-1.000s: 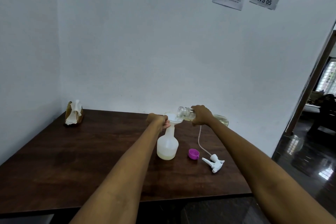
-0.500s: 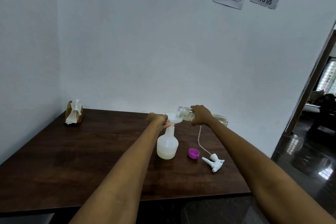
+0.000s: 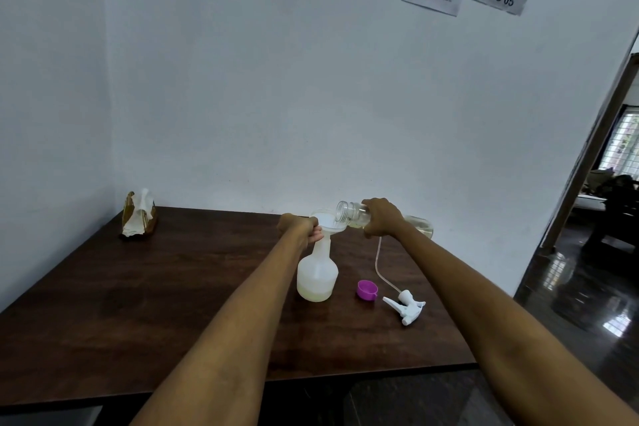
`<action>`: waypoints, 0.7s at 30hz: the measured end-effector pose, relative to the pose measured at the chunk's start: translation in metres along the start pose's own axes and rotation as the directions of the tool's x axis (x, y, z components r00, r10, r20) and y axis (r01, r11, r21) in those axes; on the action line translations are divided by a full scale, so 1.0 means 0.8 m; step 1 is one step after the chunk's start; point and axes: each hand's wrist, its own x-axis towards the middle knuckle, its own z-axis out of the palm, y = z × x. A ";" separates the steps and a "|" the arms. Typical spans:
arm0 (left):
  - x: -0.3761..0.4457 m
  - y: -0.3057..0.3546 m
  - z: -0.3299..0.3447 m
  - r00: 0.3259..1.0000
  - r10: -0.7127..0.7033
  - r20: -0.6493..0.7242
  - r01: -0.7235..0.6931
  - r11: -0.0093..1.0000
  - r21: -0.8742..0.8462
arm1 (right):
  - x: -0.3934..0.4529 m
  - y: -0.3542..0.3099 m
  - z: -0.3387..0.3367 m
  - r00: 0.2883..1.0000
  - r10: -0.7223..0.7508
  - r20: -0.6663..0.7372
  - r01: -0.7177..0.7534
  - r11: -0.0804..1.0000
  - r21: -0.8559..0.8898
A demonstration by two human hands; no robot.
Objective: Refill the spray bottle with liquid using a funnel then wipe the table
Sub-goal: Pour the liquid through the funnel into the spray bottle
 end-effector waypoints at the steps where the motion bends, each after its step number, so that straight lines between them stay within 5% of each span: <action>1: -0.001 0.000 0.000 1.000 0.000 0.000 0.000 1.000 0.000 | 0.000 0.000 0.000 1.000 0.001 -0.001 -0.001 1.000 0.001; 21: -0.005 0.001 -0.001 1.000 -0.009 0.018 0.010 1.000 -0.027 | -0.001 0.001 -0.001 1.000 0.003 -0.016 -0.003 1.000 0.006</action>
